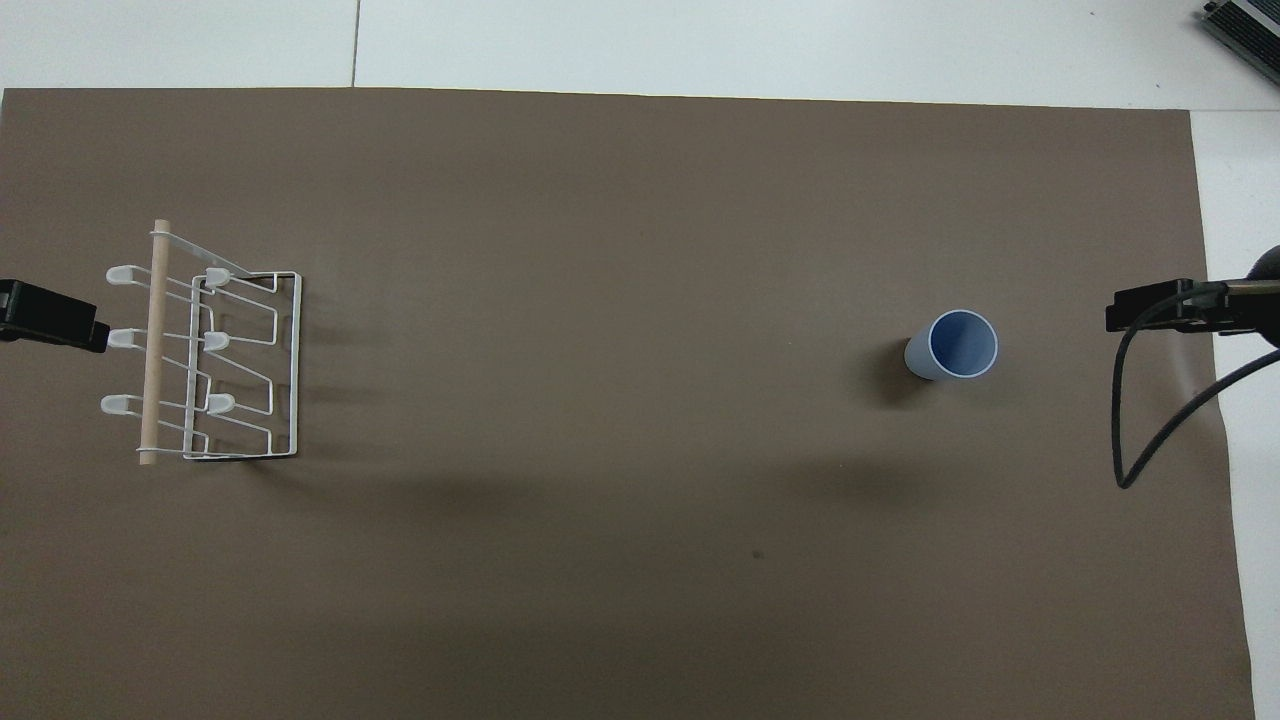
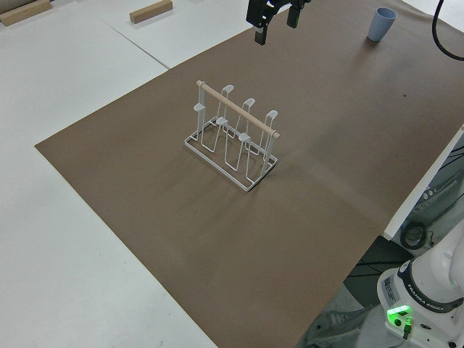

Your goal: Hang cup on cup holder

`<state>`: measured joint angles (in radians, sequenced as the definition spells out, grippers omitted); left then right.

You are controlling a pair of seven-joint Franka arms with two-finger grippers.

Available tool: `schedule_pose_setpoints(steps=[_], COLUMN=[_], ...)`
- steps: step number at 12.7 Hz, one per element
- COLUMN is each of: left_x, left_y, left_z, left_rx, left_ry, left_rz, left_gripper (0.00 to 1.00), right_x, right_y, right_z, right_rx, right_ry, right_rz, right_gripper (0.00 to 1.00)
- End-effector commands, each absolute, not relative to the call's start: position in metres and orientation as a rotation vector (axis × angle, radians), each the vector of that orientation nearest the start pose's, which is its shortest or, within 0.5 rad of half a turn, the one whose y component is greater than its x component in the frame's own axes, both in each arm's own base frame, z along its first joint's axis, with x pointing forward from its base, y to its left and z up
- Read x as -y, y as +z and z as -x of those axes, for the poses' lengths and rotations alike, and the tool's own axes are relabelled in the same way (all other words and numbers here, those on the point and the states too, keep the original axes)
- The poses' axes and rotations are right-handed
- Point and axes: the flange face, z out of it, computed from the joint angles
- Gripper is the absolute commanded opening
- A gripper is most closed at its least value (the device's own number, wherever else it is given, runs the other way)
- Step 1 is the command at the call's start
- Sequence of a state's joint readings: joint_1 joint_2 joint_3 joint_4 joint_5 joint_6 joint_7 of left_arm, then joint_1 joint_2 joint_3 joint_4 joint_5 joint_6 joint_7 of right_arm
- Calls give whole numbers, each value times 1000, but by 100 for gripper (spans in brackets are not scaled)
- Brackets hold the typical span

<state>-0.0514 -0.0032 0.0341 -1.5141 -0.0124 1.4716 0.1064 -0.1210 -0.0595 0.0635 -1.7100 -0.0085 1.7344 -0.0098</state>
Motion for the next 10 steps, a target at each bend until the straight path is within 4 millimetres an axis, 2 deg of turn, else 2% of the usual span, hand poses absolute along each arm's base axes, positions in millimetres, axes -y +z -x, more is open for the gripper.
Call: schedule_pose_setpoints(steps=[1, 7, 10], left_x=[8, 9, 8], left_y=[645, 645, 645], left_z=[-535, -535, -535], left_rx=[-176, -179, -176], left_ry=[75, 75, 75], left_rz=[3140, 3140, 3140], left_gripper=[100, 100, 100], right_x=[32, 28, 27], right_y=[609, 603, 588], right_z=[-548, -542, -538], right_rx=[-40, -33, -32], right_ry=[-150, -133, -192], right_rz=[3127, 3130, 3133], right_gripper=[100, 100, 100])
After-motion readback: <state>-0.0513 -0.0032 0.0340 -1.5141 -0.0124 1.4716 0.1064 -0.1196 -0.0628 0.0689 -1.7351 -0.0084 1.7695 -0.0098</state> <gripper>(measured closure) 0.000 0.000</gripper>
